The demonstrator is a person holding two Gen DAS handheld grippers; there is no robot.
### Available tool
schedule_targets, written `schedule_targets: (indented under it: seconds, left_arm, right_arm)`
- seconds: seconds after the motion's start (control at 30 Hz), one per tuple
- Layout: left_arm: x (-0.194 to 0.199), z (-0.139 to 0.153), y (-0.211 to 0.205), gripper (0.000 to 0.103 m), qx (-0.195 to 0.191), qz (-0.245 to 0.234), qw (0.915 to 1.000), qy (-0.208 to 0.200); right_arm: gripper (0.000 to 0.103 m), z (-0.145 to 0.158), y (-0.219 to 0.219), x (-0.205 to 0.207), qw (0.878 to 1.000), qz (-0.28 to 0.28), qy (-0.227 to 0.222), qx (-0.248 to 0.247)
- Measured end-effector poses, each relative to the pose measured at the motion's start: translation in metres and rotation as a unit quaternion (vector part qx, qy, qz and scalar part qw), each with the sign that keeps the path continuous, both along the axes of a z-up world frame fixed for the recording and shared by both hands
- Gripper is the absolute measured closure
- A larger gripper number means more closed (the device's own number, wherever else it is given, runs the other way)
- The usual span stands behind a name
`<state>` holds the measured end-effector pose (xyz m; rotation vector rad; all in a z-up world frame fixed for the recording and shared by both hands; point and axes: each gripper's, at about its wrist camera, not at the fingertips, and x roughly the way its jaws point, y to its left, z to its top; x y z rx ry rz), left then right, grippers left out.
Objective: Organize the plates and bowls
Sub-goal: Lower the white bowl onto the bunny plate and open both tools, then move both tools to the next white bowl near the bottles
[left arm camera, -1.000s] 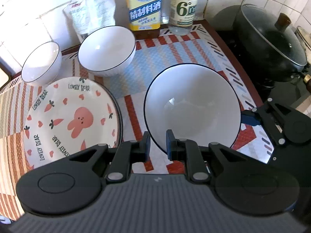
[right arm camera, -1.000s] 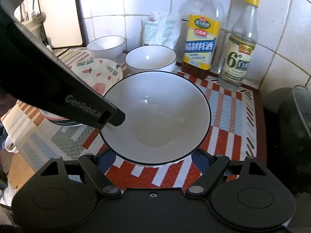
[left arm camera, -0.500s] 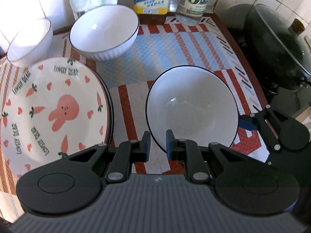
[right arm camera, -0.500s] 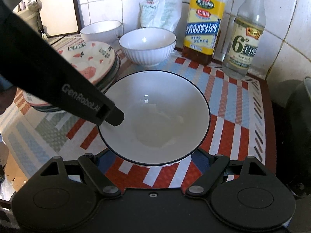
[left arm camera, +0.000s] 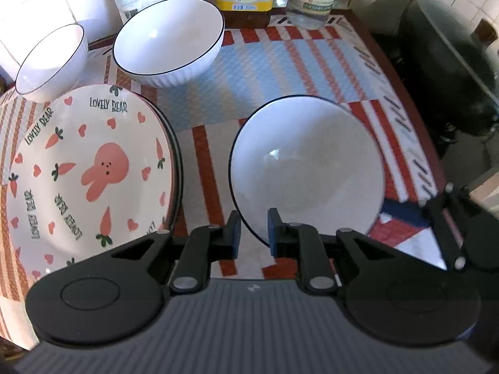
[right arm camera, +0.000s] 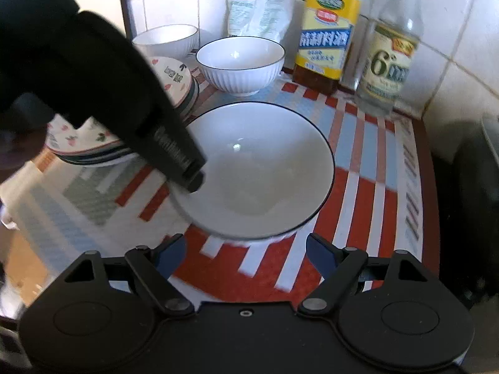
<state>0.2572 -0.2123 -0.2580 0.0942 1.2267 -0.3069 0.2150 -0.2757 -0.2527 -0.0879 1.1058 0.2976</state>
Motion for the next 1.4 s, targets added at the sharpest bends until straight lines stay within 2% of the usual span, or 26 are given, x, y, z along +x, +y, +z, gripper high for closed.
schedule_targets:
  seconds: [0.27,0.4,0.47,0.53,0.77,0.83,1.0,1.13,1.3,1.4]
  left_arm:
    - [-0.023,0.033,0.007,0.084,-0.020,0.019,0.9996,0.002]
    - [-0.036,0.044,0.013,0.082,-0.005,0.013,0.9999,-0.010]
    - [-0.042,0.050,0.016,0.080,-0.002,0.012,0.9998,-0.014]
    - [-0.047,0.056,0.020,0.073,0.000,0.012,0.9998,-0.016]
    - [-0.064,0.088,0.038,0.069,0.007,0.015,0.9994,-0.029]
    - [-0.065,0.099,0.046,0.063,0.001,0.019,0.9993,-0.033]
    - [-0.056,0.129,0.067,0.062,-0.012,0.027,0.9977,-0.060]
    - [-0.039,0.143,0.081,0.062,-0.015,0.029,0.9957,-0.087]
    - [-0.011,0.152,0.097,0.062,-0.042,0.030,0.9920,-0.115]
    - [0.008,0.150,0.102,0.062,-0.046,0.019,0.9902,-0.130]
  right_arm:
    - [0.016,0.039,-0.019,-0.021,0.999,-0.036,-0.018,0.027]
    - [0.016,0.057,-0.022,-0.023,0.999,-0.029,-0.025,-0.003]
    - [0.016,0.066,-0.028,-0.023,0.999,-0.035,-0.025,0.010]
    - [0.016,0.074,-0.033,-0.023,0.998,-0.043,-0.025,0.023]
    - [0.016,0.109,-0.038,-0.013,0.997,-0.048,-0.030,0.049]
    - [0.016,0.121,-0.041,-0.006,0.996,-0.053,-0.024,0.069]
    - [0.017,0.144,-0.044,0.016,0.991,-0.074,-0.018,0.108]
    - [0.018,0.160,-0.040,0.033,0.991,-0.074,-0.040,0.107]
    - [0.018,0.160,-0.032,0.060,0.989,-0.079,-0.046,0.113]
    - [0.018,0.153,-0.026,0.078,0.988,-0.089,-0.048,0.118]
